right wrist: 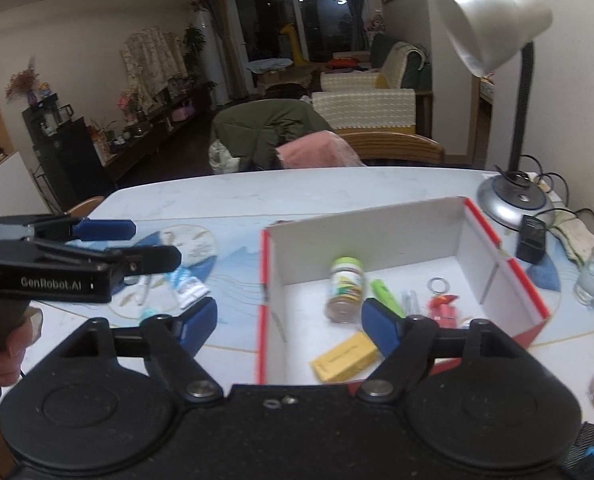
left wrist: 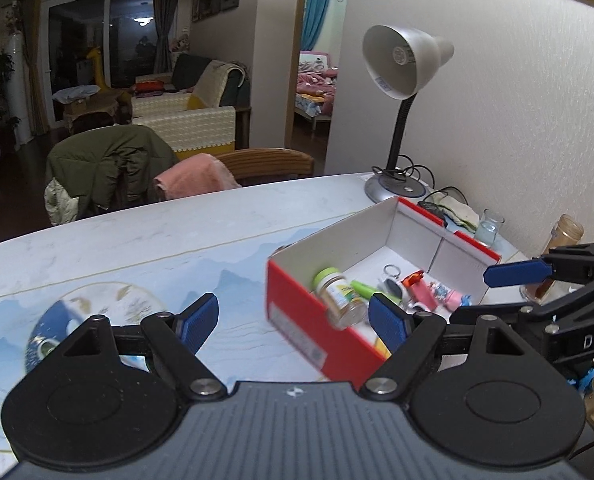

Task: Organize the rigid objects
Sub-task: 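Withdraw both tools from the shoebox back toward the mat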

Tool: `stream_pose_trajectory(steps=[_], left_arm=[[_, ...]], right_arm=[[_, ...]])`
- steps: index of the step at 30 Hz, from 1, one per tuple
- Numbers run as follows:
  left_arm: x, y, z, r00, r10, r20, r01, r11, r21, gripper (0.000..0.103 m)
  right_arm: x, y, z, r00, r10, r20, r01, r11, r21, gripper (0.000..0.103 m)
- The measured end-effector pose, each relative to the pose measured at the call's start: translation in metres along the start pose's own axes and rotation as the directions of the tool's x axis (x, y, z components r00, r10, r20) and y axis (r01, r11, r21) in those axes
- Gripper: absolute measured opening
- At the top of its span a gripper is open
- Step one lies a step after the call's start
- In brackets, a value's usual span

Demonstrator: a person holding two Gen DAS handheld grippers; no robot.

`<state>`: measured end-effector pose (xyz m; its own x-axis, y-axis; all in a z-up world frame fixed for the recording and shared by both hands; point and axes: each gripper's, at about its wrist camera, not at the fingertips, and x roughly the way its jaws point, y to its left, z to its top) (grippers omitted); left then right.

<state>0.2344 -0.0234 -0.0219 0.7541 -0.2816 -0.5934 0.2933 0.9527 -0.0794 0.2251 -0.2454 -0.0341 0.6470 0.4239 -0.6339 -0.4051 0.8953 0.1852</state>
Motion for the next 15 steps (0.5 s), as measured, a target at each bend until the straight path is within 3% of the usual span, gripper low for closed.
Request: stream_pose_trajectory(steps=[7, 15], left_arm=[[-0.022, 0.033, -0.017, 1.0, 0.001, 0.002, -0.001, 1.0, -0.031, 0.089], [-0.037, 0.069, -0.034, 1.0, -0.009, -0.011, 0.008, 0.998, -0.069, 0.098]], right_arm=[[0.009, 0.035, -0.002, 0.999, 0.036, 0.0, -0.036, 0.999, 0.019, 0.092], [0.026, 0.066, -0.003, 0.998, 0.053, -0.021, -0.053, 0.998, 0.023, 0.095]])
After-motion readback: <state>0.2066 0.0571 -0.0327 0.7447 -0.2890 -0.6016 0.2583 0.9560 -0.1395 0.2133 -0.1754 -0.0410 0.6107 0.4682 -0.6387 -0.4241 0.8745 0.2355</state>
